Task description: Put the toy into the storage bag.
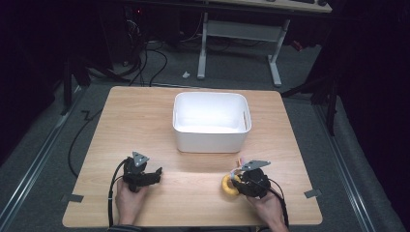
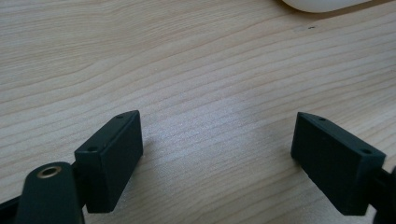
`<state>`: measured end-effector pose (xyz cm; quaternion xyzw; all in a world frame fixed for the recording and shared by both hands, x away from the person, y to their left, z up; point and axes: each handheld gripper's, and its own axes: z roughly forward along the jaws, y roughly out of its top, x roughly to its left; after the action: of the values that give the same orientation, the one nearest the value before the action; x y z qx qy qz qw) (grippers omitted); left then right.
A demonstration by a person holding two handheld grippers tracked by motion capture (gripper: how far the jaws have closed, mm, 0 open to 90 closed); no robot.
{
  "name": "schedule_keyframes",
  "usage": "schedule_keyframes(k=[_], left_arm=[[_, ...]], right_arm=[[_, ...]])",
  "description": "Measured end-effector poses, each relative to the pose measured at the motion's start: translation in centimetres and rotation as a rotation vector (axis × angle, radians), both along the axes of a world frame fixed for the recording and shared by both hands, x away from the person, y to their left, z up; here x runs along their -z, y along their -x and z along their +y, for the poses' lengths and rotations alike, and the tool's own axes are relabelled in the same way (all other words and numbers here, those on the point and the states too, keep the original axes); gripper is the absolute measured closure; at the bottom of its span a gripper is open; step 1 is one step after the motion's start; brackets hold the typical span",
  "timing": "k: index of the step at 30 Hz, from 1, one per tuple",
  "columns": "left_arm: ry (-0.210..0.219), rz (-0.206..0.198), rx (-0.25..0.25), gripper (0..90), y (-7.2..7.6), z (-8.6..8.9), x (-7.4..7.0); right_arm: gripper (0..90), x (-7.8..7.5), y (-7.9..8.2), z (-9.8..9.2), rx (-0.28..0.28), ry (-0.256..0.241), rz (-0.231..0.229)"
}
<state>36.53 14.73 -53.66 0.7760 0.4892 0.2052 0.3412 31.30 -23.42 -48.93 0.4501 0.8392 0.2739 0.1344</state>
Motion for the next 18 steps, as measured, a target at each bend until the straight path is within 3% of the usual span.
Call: schedule_keyframes(k=[9,18], left_arm=[[-0.001,0.000,0.000,17.0,0.0,0.0,0.0],[0.000,-0.001,-0.006,18.6,0.1,0.0,0.0]], right_arm=[[66.0,-1.3,0.7,-1.3,0.000,-0.002,-0.037],[66.0,-3.0,2.0,-2.5,-0.005,-0.038,-0.084]])
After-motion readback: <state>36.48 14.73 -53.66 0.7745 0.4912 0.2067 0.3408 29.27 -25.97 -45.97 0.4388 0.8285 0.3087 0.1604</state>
